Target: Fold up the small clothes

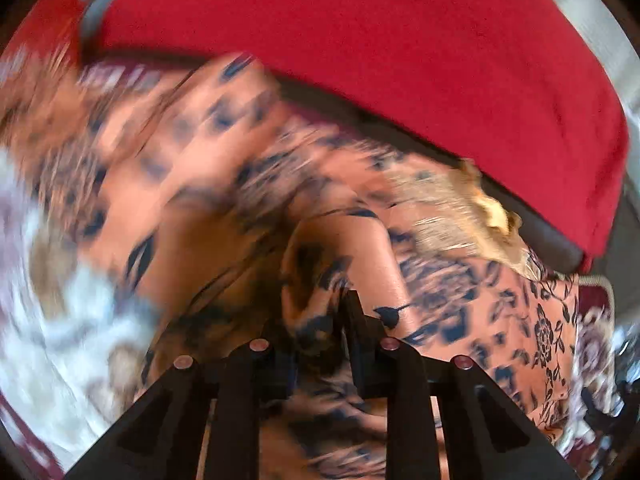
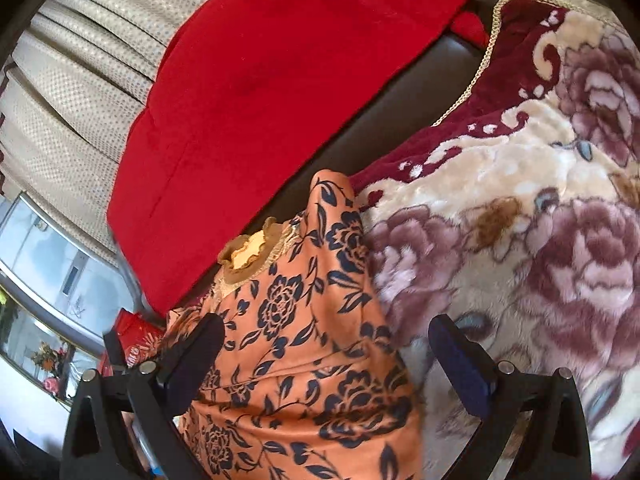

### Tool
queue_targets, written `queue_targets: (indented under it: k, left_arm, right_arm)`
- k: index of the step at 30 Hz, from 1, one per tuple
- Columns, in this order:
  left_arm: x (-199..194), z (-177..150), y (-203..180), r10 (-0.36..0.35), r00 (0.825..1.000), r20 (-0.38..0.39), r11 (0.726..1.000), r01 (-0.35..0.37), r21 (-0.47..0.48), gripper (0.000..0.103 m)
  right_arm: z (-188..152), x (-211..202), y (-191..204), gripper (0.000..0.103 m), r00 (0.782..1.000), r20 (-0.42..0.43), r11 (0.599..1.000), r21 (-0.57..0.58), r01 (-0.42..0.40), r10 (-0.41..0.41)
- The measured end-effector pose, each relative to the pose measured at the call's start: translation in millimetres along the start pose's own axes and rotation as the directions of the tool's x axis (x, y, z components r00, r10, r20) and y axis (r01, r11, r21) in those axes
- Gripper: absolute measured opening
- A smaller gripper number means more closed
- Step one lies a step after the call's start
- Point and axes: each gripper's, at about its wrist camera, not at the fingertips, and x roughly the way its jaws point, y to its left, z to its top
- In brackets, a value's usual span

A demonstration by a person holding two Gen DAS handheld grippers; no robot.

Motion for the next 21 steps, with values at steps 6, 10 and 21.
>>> queue_targets:
  k: [6, 10, 21]
  left_arm:
    - [-5.6, -8.0, 12.3, -0.076, 0.997, 0.003, 0.997, 0.076, 0.010, 0.022]
    - [-6.9, -11.2, 7.4, -0.063, 0.998, 0.003, 0.997, 0.063, 0.055, 0.022]
    - [1.3, 2.5, -36.5, -0.027, 0.999, 0.038, 0.977, 0.018, 0.211, 0.022]
  right_arm:
    - [31.0, 53.5, -2.4, 0.103, 0.996, -0.083, 1.000, 0.007, 0.020, -0.019]
    - [48.8, 89.2, -9.7, 0.103, 0.989, -0.139, 0.998, 0.015, 0.058, -0.055]
    - [76.6, 112.8, 4.8, 0.003, 0.957, -0.146, 0.958, -0.181, 0.223, -0.251]
